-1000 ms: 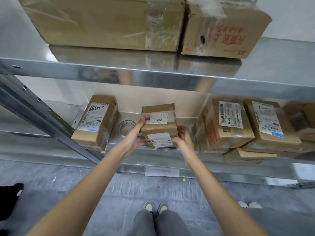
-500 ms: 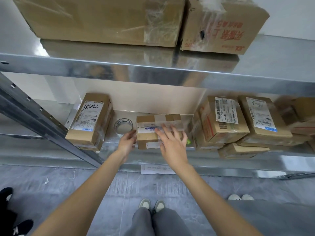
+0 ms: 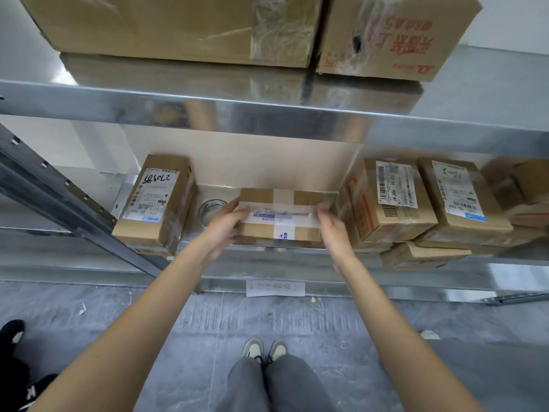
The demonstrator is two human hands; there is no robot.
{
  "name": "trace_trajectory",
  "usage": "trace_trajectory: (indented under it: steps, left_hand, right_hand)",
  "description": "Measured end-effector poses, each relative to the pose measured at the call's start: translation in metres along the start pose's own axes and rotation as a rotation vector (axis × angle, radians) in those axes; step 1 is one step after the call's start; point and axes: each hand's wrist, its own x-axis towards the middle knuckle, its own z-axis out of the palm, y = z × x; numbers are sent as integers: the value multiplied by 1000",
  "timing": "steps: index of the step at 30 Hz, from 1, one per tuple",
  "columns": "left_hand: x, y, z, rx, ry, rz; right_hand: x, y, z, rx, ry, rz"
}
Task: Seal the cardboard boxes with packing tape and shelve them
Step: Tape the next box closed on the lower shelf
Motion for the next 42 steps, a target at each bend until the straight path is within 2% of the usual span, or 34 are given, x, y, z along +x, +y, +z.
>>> trace_trajectory:
  steps: [4, 10, 18, 22, 24, 26, 28, 30, 32, 38, 42]
  left_hand:
    - [0, -3, -13, -224, 61, 55]
    - [4, -23, -15, -126, 142, 45]
    - [6, -28, -14, -140, 142, 47]
    - [0, -30, -12, -132, 96, 15]
    - [-1, -30, -11, -140, 152, 59]
    - [8, -34, -17, 64, 375, 149]
    - [24, -39, -32, 503, 525, 248]
    - [40, -47, -47, 952, 488, 302]
    - [49, -51, -51, 1240, 395, 270]
    - [50, -49, -44, 1658, 300, 360]
    - [50, -43, -51, 1618, 303, 403]
  right_hand:
    - [-4, 16, 7, 89, 26, -60]
    - [-9, 37, 20, 104, 29, -54]
    - [-7, 37, 18, 67, 22, -78]
    - [-8, 35, 15, 80, 90, -83]
    - [-8, 36, 16, 72, 119, -80]
    - [-8, 36, 18, 44, 134, -89]
    - [-8, 35, 22, 18, 149, -101]
    - [-8, 35, 24, -4, 153, -106]
    - [-9, 37, 24, -18, 160, -111]
    - [-8, 37, 22, -10, 147, -100]
    - [-8, 31, 20, -52, 141, -110]
